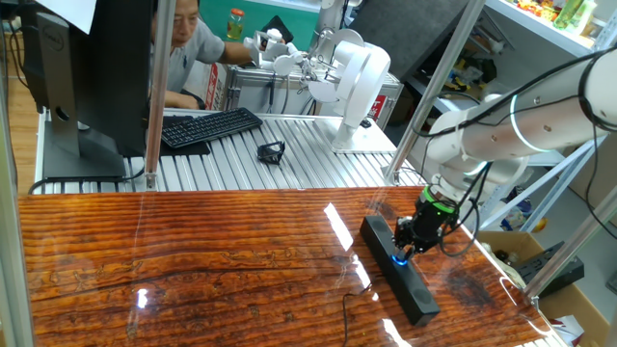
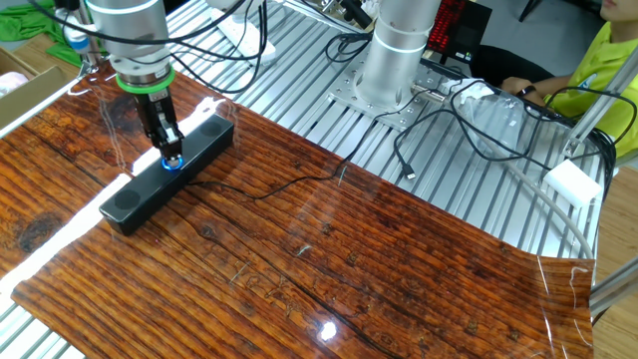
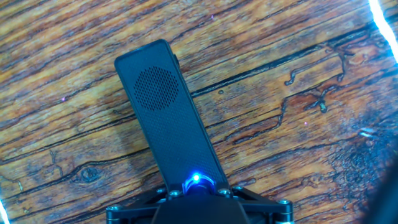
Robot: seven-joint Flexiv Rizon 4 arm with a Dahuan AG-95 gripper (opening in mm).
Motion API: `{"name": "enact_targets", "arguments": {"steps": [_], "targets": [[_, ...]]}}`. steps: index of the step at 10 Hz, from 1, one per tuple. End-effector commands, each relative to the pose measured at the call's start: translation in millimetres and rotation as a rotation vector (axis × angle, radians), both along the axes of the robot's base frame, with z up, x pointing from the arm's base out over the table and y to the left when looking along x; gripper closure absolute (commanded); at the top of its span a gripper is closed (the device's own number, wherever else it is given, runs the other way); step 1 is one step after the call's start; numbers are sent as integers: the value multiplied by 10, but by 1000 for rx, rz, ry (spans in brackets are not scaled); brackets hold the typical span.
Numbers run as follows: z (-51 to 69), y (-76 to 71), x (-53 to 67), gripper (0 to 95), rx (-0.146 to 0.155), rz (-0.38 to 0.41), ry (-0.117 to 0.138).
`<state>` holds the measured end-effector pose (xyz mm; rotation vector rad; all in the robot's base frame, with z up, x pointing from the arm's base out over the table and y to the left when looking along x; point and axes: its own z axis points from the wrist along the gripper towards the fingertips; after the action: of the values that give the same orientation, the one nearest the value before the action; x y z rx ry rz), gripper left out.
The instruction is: Turn the knob to decrease the volume of the speaker
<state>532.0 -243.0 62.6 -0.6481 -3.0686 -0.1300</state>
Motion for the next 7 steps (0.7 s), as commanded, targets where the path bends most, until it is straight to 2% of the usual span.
{"name": "enact_targets", "arguments": {"steps": [1, 4, 7], "targets": [[-12, 3, -4, 950, -1, 13, 10], [-12, 6, -3, 950, -2, 30, 30], [-15, 6, -3, 950, -5, 49, 35]]}}
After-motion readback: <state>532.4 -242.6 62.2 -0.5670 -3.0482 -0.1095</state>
